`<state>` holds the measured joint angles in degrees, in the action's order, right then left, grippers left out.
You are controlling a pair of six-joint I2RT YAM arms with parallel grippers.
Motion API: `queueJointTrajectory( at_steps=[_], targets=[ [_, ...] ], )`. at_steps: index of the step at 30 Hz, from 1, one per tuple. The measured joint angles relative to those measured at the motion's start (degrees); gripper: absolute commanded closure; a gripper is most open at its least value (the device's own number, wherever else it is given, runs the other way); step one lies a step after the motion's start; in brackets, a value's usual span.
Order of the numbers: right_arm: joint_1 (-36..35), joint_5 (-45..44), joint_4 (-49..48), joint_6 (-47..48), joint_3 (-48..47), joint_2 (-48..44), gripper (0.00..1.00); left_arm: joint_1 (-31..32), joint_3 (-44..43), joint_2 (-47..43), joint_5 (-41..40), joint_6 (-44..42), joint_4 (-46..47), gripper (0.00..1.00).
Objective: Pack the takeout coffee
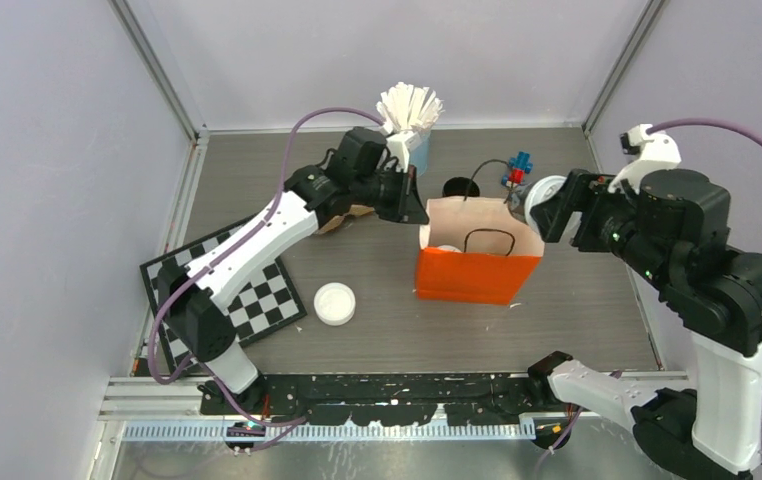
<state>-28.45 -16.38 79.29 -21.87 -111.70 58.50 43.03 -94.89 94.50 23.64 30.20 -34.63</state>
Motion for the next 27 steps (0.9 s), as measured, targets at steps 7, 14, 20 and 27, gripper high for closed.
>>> queueJointTrajectory(
  at_steps=[7, 14, 20, 27],
  targets=[
    [0.0, 10.0, -4.1, 3.1, 6.1, 2.4, 0.22, -4.7, 4.2, -7.0, 2.6, -7.6, -3.9, 1.0],
    [0.0, 17.5, -7.0, 8.4, 9.9, 6.7, 0.22, -6.4, 6.0, -11.0, 4.7, -12.0, -5.8, 1.0],
    [-0.5, 20.8, -9.0, 12.1, 13.5, 7.1, 0.22, -6.4, 8.6, -11.5, 5.5, -12.7, -4.0, 0.98],
    [-1.8, 23.7, -9.8, 15.2, 17.4, 6.7, 0.22, -6.4, 9.5, -11.8, 3.3, -12.7, -3.9, 0.69]
  ],
)
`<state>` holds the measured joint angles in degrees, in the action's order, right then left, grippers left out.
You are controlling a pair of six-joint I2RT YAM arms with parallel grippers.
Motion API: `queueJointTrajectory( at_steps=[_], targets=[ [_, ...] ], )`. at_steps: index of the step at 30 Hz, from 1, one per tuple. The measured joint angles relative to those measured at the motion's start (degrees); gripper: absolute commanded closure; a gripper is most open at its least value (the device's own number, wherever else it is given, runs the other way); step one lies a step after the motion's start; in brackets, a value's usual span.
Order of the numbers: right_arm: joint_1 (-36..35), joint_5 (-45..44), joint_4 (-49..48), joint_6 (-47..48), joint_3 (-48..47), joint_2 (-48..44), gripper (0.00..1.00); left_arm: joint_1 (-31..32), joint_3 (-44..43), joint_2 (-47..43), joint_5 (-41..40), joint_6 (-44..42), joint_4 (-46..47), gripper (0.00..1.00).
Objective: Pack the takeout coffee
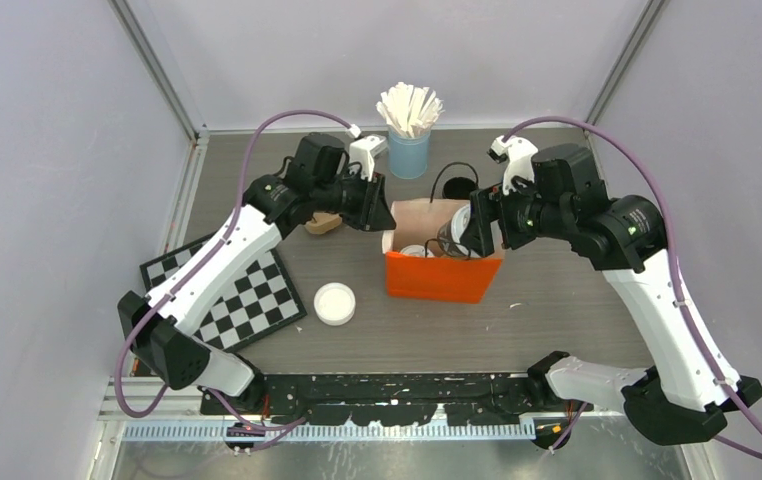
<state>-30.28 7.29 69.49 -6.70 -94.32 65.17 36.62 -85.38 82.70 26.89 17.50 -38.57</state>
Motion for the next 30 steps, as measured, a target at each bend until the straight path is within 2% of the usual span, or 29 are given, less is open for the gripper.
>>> queueJointTrajectory(
  at_steps=[1, 9, 20, 30],
  targets=[
    [-0.2, 0.2, -0.1, 0.3, 0.2, 0.0, 0.22, 0.0, -0.4, 0.0, -0.5, 0.0, -0.3, 0.64],
    [-2.7, 1.0, -0.1, 2.0, 0.2, -0.3, 0.23, 0.0, -0.4, -2.9, -3.0, 3.5, -2.4, 0.47],
    [-11.3, -1.2, -0.3, 2.1, 2.1, -1.9, 0.23, 0.1, -0.1, -7.7, -6.5, 10.3, -5.5, 0.46],
    [-24.4, -12.4, -0.7, 2.5, 4.5, -1.9, 0.23, 3.4, 2.2, -7.9, -7.6, 10.8, -6.3, 0.47]
  ],
)
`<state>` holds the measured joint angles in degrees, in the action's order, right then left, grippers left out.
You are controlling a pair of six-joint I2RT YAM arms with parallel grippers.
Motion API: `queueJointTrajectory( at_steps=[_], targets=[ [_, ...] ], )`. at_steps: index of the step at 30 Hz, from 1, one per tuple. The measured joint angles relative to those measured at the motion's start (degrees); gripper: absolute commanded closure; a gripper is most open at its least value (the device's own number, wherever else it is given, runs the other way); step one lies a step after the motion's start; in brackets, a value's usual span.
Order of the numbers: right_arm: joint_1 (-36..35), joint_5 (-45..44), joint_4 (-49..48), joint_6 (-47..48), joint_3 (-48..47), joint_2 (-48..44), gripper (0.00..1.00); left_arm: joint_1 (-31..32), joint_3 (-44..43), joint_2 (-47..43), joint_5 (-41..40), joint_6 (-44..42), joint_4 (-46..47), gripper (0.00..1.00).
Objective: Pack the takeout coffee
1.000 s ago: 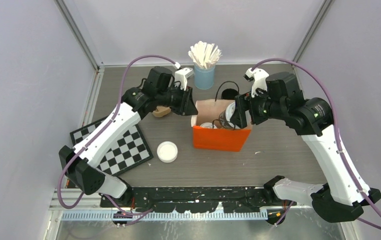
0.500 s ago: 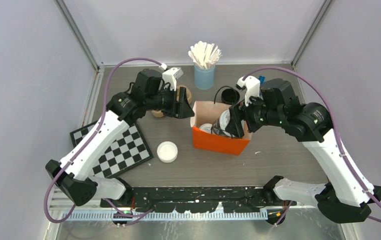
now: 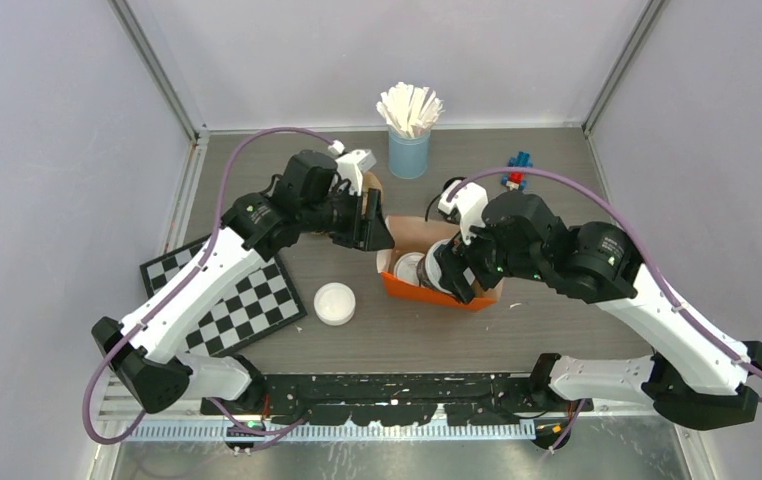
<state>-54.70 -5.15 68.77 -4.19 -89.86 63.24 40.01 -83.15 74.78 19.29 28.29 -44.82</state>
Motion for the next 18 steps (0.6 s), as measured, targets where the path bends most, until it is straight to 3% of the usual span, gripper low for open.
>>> queueJointTrajectory(
  at_steps=[6, 13, 16, 18],
  targets=[
    [-6.7, -7.3, -0.5, 0.2, 3.0, -0.5, 0.24, 4.0, -0.1, 1.0, -3.0, -0.9, -1.4, 0.52],
    [-10.8, -12.2, -1.1, 1.3, 4.4, -0.5, 0.25, 5.5, 0.4, 1.0, -5.4, -2.4, -1.1, 0.67],
    [-11.9, -13.5, -1.6, 2.0, 4.8, -0.6, 0.25, 5.4, 2.1, 0.4, -5.4, -3.2, 0.5, 0.77],
    [-13.2, -14.4, -1.7, 2.5, 5.5, -0.6, 0.25, 5.4, 4.0, -0.5, -5.0, -3.4, 2.2, 0.92]
  ],
)
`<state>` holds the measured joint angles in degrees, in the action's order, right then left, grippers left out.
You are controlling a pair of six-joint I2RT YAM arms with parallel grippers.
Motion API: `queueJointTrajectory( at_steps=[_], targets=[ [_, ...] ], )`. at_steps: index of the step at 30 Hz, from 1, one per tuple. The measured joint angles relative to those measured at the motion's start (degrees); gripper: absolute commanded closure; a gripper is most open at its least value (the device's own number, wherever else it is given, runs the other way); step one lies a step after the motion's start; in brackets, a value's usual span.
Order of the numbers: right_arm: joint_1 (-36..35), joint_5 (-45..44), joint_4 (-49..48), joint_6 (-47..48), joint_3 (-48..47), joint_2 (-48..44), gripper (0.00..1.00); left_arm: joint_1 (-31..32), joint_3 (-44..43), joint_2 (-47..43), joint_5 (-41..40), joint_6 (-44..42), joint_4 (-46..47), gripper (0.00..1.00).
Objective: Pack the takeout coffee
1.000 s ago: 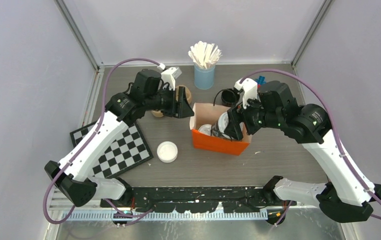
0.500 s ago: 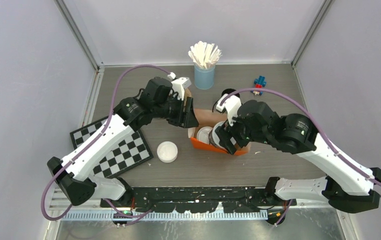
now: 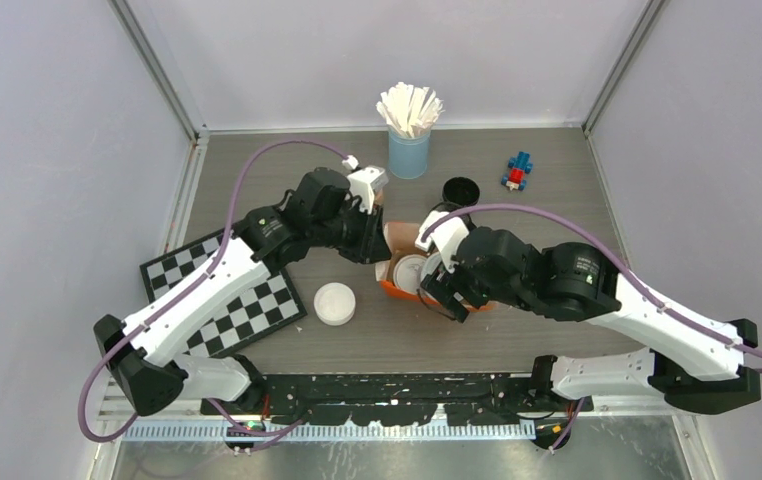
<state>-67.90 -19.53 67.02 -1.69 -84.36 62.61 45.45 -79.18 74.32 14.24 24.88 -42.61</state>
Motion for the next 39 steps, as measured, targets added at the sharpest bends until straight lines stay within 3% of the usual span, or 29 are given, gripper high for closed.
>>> queueJointTrajectory(
  at_steps=[3, 12, 22, 39],
  targets=[
    [-1.8, -0.9, 0.1, 0.7, 0.8, 0.3, 0.22, 0.0, 3.7, -2.3, 1.1, -0.8, 2.6, 1.0],
    [-2.5, -6.4, -3.5, 6.8, 0.7, 2.6, 0.15, 0.0, 14.1, -10.6, 2.4, -6.1, 15.3, 1.0],
    [-2.5, -7.4, -5.9, 12.5, 1.8, 3.9, 0.15, 0.0, 19.5, -11.6, 3.4, -11.5, 28.1, 1.0],
    [-2.5, -6.5, -12.3, 18.5, 13.5, -0.8, 0.15, 0.0, 23.6, -16.5, 3.8, -14.3, 26.1, 0.87]
  ],
)
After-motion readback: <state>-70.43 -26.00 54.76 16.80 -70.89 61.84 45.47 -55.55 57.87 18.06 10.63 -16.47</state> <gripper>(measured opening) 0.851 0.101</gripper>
